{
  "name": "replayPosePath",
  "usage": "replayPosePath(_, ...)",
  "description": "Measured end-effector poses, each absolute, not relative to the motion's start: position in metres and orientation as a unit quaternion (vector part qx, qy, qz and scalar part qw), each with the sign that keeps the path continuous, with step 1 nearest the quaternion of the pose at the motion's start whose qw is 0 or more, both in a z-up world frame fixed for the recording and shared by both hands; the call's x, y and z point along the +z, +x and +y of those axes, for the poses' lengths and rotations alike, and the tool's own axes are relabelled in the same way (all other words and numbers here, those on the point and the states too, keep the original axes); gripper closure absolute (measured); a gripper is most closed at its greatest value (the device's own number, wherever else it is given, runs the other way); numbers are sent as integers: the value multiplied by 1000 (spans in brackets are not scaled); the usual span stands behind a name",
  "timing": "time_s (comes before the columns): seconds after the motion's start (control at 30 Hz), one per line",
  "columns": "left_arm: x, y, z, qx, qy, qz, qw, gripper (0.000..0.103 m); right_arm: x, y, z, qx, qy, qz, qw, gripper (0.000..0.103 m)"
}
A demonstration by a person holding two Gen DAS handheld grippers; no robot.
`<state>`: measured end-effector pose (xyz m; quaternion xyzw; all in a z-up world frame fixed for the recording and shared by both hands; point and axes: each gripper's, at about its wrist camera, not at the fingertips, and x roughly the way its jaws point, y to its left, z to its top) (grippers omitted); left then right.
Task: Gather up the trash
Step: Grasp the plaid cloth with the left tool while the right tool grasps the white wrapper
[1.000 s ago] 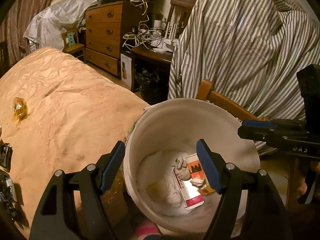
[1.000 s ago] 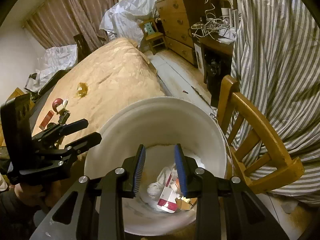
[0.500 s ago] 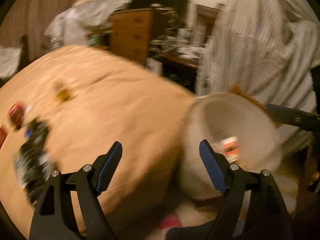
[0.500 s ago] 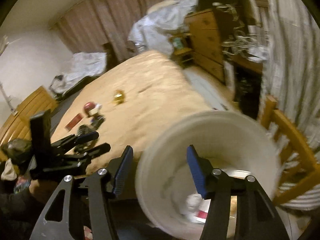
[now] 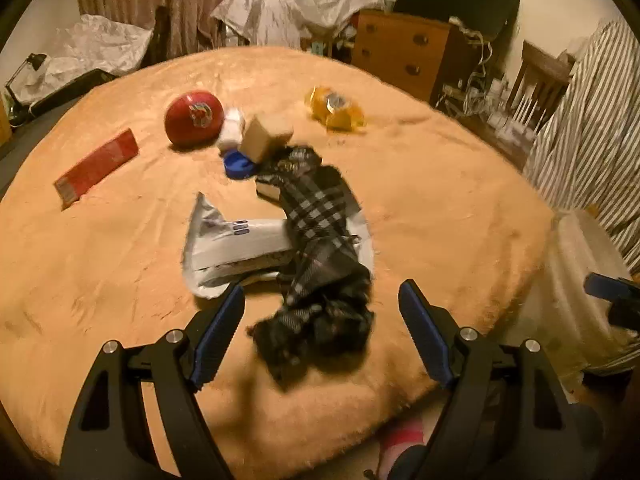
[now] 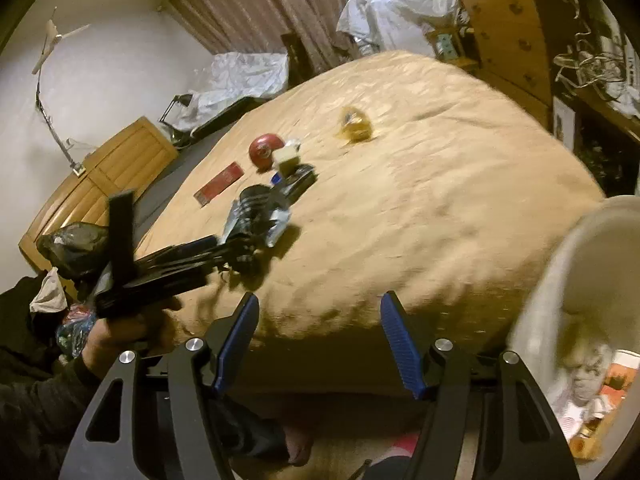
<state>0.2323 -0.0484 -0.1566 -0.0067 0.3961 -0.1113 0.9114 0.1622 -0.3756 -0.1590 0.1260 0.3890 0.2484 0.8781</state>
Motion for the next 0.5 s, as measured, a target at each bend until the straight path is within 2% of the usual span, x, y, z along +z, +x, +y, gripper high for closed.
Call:
replayPosePath(0.07,-166,244,-55,-107,8,404,909,34,-164,169,-361,252,125,396,874,38)
replayPosePath(0.1,-168,247,-56,-106,8,407,907,52,-168,172,-359,254,124,399,872,38)
replayPosePath(0.13,-169,249,-53,-110,-1,410,905,59,-170,176,-352,256,120,403,871,38)
replayPosePath(0.23,-160,238,-40,-115,-13,390,913,63,-176,187,-345,262,105,410,868,38)
replayPosePath(0.4,-140,223,3,-101,-52,358,927,63,-183,212,-315,287,62,422,858,38)
replayPosePath(0.5,-142,222,37,-59,-63,360,929,63,-180,226,-276,311,-11,416,854,38)
